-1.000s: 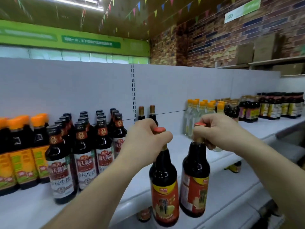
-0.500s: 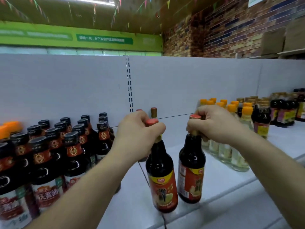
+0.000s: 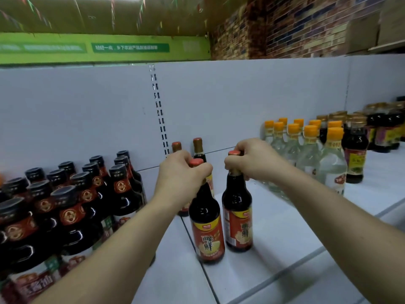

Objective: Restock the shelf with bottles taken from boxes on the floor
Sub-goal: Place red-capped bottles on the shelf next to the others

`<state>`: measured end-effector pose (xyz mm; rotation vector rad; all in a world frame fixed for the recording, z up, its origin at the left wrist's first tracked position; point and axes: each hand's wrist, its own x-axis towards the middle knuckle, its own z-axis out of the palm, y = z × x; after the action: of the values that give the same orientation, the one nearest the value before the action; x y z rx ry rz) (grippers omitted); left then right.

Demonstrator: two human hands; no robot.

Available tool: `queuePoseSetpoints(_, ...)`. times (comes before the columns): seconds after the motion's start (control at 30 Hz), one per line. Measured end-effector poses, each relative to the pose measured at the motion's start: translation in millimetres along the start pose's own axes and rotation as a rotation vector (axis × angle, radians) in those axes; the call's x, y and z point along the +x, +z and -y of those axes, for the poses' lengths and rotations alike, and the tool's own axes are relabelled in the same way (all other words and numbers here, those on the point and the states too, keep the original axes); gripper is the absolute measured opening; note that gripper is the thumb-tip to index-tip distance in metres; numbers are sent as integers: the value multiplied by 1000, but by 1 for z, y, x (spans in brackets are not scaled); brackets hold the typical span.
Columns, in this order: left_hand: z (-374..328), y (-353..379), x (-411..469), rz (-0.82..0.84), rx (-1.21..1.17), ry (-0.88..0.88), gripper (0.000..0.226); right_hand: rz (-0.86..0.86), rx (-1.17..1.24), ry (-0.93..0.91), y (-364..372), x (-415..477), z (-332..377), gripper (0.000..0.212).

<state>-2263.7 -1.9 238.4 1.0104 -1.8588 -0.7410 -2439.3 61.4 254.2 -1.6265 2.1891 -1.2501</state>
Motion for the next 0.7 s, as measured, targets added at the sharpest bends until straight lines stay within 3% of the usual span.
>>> queuePoseSetpoints(0.43,13,5,2,28,33,6,23,142,-7,21,8,-12,-22,36)
queuePoseSetpoints(0.53,27,6,-10,57,62,15,24,134,23,67,13,-23,-45,57)
queuePoseSetpoints(0.63,44,10,-27,77,69,9,36,170,15,94,18,-36,-72,90)
queuePoseSetpoints(0.7,51,14,-39,112,42,-7,48,206,58,108,26,-45,-86,99)
